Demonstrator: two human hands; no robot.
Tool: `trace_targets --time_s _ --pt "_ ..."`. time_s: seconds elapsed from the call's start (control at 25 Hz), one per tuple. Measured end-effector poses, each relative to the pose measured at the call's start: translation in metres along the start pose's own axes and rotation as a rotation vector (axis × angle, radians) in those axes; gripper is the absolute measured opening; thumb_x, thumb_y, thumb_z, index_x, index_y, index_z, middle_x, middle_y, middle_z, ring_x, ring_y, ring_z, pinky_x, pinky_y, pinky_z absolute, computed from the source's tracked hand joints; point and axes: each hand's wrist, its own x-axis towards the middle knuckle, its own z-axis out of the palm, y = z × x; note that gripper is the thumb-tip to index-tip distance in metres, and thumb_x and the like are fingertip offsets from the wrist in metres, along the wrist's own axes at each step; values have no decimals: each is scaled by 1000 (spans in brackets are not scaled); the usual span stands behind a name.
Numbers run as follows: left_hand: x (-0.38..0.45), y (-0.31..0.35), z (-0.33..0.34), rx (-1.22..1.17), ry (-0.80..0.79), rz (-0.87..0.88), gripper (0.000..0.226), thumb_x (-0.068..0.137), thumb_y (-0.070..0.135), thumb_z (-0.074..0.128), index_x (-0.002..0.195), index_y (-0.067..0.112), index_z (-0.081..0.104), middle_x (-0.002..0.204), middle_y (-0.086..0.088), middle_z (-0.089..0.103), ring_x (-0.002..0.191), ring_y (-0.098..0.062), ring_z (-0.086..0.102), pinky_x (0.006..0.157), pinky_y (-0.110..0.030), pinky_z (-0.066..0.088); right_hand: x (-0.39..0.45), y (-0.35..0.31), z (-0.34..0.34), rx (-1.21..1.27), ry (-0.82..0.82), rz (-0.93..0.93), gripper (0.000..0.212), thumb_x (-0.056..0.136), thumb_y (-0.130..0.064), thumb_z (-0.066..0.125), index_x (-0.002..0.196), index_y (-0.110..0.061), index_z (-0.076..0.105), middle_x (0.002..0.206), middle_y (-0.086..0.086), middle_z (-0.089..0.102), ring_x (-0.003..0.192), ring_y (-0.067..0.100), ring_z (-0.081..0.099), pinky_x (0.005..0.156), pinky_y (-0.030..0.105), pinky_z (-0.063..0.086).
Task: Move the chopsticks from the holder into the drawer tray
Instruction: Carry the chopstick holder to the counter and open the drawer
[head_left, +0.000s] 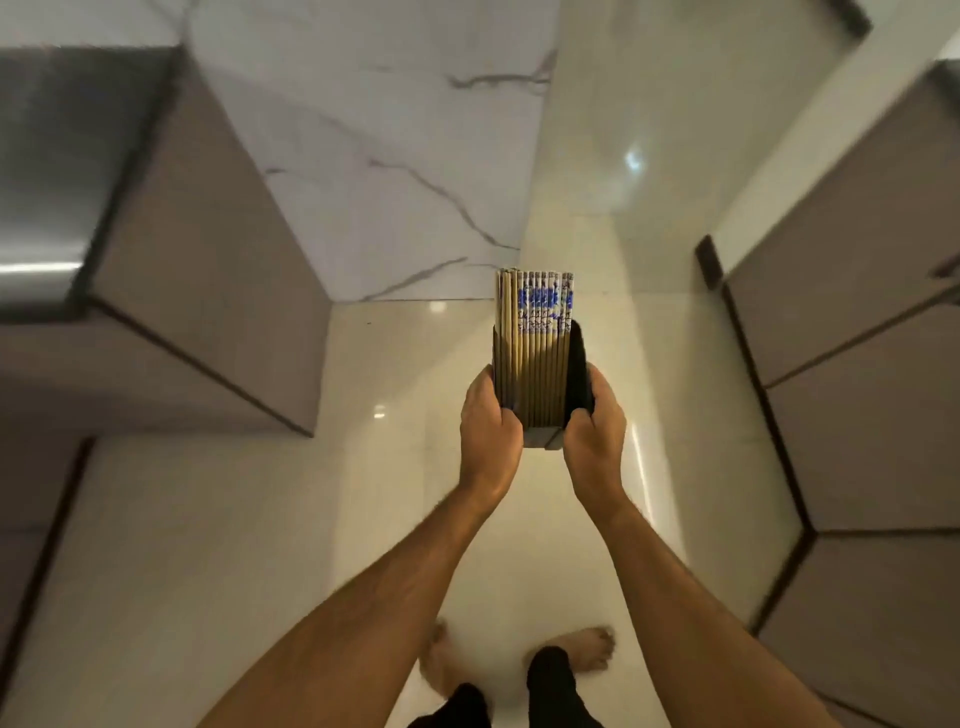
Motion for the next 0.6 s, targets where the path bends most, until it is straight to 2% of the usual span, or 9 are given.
trace_targets --time_s 0.16,0.28,0.36,0.48,0.6 --pt "-7 -67 -145 -51 267 -60 43 94 -2 42 128 19 59 116 3 64 110 -10 58 86 -22 56 -59 -24 145 -30 -292 -53 77 77 19 32 116 -40 63 99 -20 67 99 7 63 79 17 57" --pt "-31 -102 -220 -74 418 -121 47 94 -3 41 133 17 57 122 4 63 115 -8 57 94 -22 53 -107 -33 217 -52 -438 -72 75 84 16 34 115 -47 60 104 -25 66 105 -3 61 82 12 53" --pt "-54 -127 -274 -95 551 -189 46 97 -1 41 137 17 55 126 3 61 117 -7 55 98 -21 52 -145 -35 268 -84 -572 -67 68 88 14 34 123 -39 60 113 -24 65 111 -5 59 89 14 53" --pt "-96 -161 -348 -125 757 -274 41 97 1 43 133 14 57 123 -1 62 113 -8 57 86 -10 52 -205 -41 339 -128 -773 -86 61 89 11 35 131 -25 61 118 -11 68 113 1 61 96 26 54" --pt "-145 -189 -411 -150 940 -321 39 95 5 43 130 12 58 120 -3 61 107 -5 57 76 1 44 -274 -53 395 -91 -996 -135 65 88 11 36 127 -34 61 114 -21 67 112 -4 61 93 18 53"
